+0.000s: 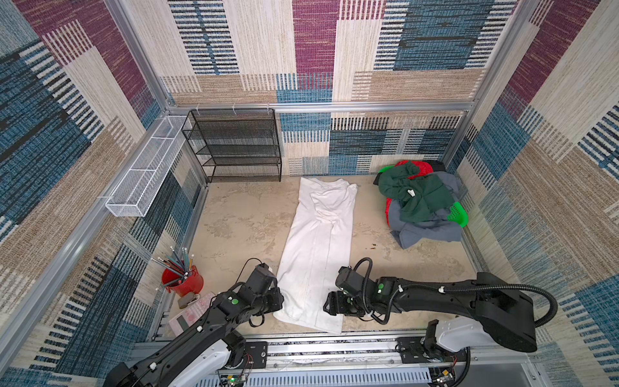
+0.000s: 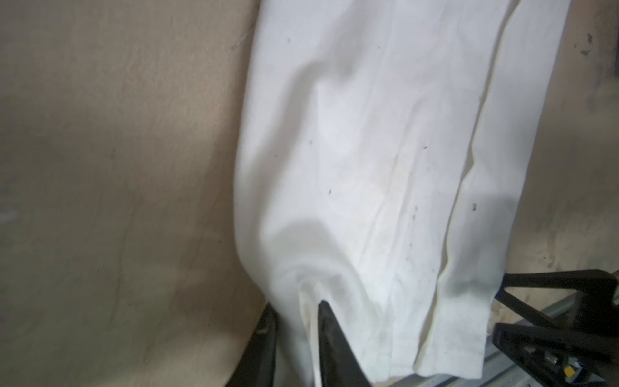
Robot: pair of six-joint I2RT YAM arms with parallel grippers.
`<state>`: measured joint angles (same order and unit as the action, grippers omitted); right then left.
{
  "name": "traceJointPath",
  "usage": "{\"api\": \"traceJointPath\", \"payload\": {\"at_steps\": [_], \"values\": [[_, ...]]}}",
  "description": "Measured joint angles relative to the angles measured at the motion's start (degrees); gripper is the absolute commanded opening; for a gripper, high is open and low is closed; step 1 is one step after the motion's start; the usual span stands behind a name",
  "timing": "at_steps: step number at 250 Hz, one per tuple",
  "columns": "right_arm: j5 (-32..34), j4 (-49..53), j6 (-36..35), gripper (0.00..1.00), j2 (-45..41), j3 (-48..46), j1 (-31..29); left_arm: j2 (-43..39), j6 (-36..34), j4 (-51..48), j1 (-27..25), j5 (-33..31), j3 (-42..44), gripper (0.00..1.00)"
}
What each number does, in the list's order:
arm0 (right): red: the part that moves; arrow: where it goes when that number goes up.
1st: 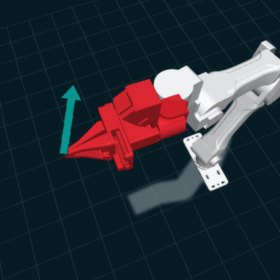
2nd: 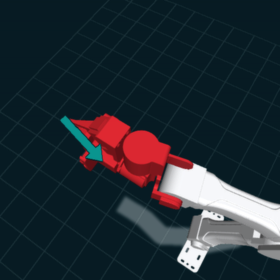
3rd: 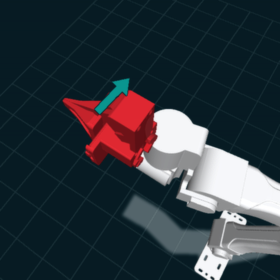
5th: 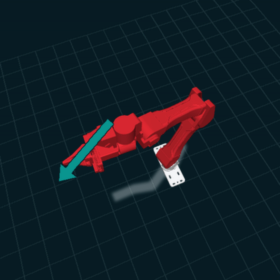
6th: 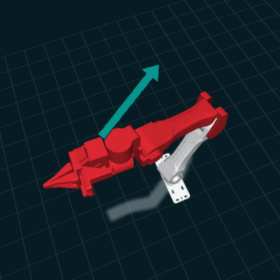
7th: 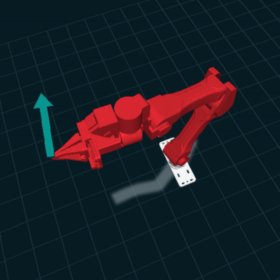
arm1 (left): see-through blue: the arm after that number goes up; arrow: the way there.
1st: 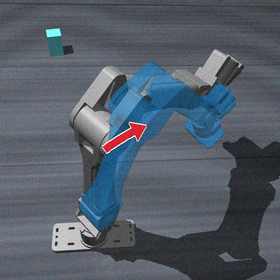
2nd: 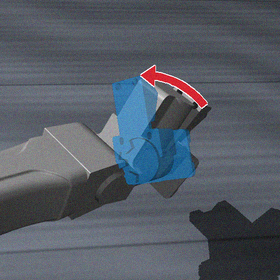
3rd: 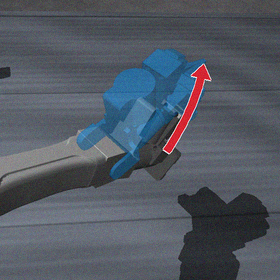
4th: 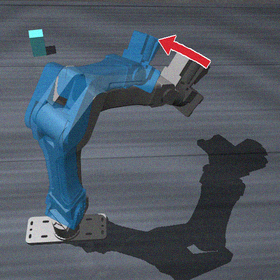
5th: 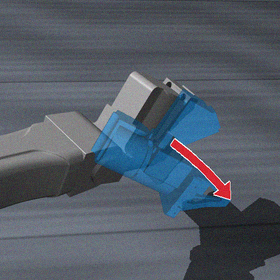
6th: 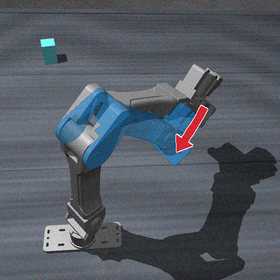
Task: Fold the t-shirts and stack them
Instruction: 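Grasp the white strip's end nearest the robot with both grippers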
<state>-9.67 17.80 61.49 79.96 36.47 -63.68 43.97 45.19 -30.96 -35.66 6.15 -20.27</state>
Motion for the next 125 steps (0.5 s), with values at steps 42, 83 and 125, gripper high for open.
{"api": "traceJointPath", "payload": {"at_steps": [42,83,125], "values": [[1.4,0.2,3.1,0.77,-2.5,-2.2,-1.5,-0.4,-0.3,-1.6,0.0,0.0,0.1,0.46],[2.6,1.2,5.2,0.74,-2.1,-1.8,-4.5,0.7,-0.6,-1.6,0.0,0.2,0.2,0.46],[2.5,0.8,7.3,0.68,-0.1,-1.4,-8.1,0.7,-0.8,-1.8,0.0,0.2,0.8,0.47]]}}
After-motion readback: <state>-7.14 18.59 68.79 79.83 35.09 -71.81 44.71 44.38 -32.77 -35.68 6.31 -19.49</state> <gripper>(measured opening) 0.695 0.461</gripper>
